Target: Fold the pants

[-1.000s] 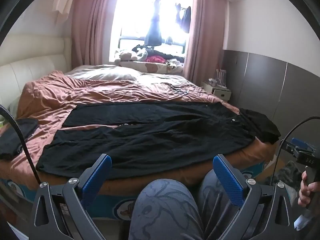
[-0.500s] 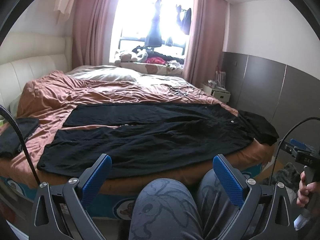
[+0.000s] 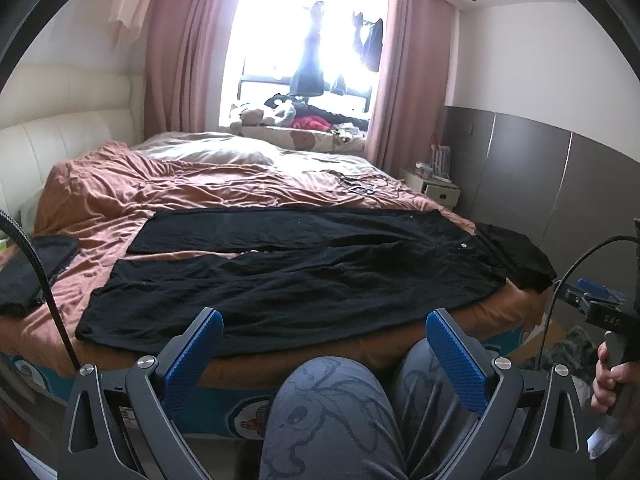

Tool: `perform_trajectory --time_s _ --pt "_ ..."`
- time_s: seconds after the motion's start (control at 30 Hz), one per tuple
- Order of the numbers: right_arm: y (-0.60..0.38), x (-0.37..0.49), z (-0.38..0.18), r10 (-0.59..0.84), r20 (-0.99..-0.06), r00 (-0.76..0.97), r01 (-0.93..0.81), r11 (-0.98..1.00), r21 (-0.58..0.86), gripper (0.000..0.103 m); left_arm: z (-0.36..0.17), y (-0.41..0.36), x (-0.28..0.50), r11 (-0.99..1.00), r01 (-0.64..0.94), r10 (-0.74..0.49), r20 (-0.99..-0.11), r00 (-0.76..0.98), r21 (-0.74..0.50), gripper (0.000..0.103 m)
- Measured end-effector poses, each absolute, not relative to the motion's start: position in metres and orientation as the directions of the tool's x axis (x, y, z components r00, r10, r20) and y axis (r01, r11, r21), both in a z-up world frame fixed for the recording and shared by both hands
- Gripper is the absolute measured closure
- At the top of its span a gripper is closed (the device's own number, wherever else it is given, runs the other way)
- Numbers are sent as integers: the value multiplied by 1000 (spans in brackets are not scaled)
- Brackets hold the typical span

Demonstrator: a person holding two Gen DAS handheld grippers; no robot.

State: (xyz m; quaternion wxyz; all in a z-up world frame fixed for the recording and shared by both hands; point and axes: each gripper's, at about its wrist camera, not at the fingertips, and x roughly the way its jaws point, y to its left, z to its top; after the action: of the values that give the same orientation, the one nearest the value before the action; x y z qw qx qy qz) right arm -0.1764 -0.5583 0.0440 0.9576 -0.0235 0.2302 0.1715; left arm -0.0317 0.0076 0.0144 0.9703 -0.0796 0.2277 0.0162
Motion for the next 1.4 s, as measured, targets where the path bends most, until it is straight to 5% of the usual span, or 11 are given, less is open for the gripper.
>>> perform_trajectory --time_s 1.4 --pt "-563 -158 48 318 -443 838 -324 944 65 0 15 58 -31 973 -146 53 -444 895 -179 0"
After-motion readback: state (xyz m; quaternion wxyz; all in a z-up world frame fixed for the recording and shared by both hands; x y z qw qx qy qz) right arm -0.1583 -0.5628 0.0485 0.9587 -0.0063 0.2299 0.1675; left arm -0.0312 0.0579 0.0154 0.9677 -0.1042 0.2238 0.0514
